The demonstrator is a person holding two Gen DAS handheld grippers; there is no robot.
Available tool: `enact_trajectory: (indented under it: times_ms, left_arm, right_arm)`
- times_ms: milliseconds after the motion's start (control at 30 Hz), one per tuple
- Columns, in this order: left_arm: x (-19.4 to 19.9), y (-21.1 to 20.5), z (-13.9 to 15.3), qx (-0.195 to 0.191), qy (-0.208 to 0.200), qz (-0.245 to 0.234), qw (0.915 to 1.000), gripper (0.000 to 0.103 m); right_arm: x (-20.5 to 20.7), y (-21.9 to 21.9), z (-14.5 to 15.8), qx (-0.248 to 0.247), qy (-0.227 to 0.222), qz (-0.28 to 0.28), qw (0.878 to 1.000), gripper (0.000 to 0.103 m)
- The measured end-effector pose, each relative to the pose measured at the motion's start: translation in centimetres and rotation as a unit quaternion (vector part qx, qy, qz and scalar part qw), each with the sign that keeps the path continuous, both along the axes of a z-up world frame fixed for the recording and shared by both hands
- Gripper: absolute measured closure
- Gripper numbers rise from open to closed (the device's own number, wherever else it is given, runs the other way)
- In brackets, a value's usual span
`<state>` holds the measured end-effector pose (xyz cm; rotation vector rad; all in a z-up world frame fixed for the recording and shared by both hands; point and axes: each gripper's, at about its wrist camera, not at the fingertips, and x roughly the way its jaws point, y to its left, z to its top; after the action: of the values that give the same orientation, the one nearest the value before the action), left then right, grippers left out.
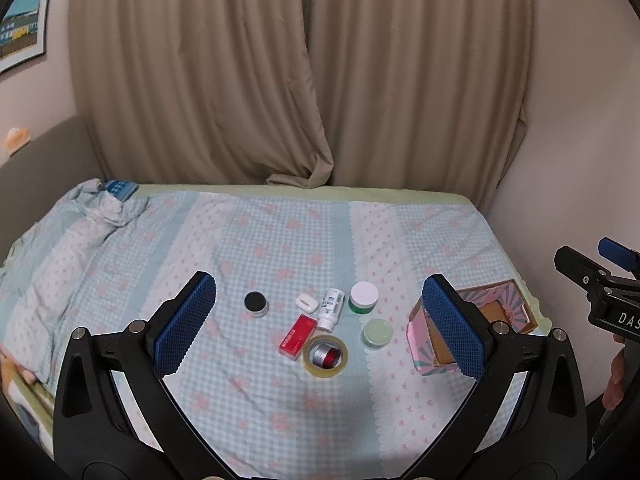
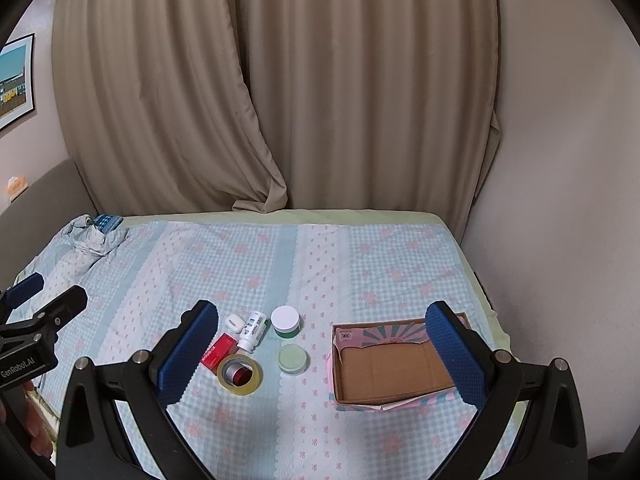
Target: Organize rigid objects
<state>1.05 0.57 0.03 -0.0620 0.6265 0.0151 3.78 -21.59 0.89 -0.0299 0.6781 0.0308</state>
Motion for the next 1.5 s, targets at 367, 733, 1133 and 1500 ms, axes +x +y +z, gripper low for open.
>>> enact_trajectory:
  times_ms: [367,733,1133,1500]
  left_arm:
    - [-0.1,0.2,0.0,-0.005,0.001,0.001,1.0000,0.000]
    - [-0.2,0.5,-0.1,-0.004,-0.007,0.000,1.0000,0.000]
    - [1.8,3.2,-2.3,-0.005,0.036,0.020,0.9991,0.000]
    - [9.2,8.1,-10.0,0.000,0.137,0.015,0.9904,0.000]
  right_arm:
    - [-0.1,0.1,0.3,-0.002,-0.001,0.001,1.000,0.000]
    - [0.4,0.1,0.5,0.005,-0.002,0.005,1.000,0.000]
    - [1.1,1.3,-1.3,0.004,0.007,0.011,1.000,0.000]
    - [5.3,3.9,-7.9,0.026,0.105,-0.019,0.994,0.000]
